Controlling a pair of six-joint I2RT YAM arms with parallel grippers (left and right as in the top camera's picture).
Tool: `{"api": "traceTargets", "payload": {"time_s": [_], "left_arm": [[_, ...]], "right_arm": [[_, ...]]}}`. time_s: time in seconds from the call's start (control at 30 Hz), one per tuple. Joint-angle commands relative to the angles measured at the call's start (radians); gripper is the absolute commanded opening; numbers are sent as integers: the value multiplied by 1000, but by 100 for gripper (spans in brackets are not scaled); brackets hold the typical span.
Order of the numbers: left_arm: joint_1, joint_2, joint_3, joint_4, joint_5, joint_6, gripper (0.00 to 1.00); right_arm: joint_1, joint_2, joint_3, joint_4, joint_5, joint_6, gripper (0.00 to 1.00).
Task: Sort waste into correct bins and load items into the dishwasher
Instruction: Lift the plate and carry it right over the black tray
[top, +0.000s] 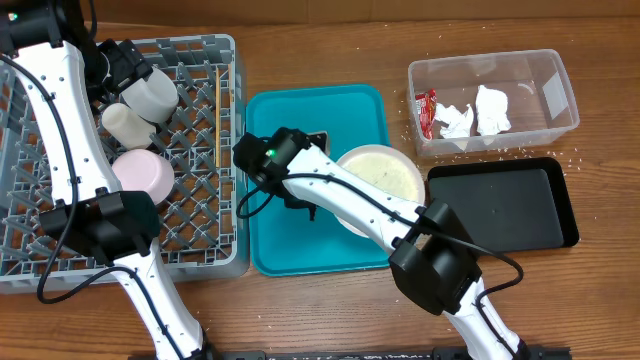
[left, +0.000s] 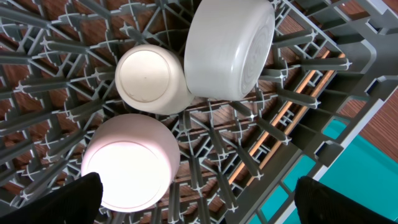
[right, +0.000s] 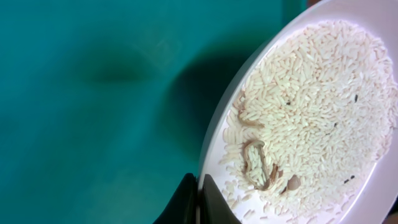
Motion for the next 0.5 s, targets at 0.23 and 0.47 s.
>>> {"api": "traceTargets", "payload": {"time_s": [0.23, 0.47], "left_arm": [[2, -31, 13, -2, 4, -18, 100], [2, -31, 13, -2, 4, -18, 100]], "right_arm": [[-134, -7, 131, -102, 76, 219, 4], [-306, -45, 133, -116, 54, 306, 4]]}}
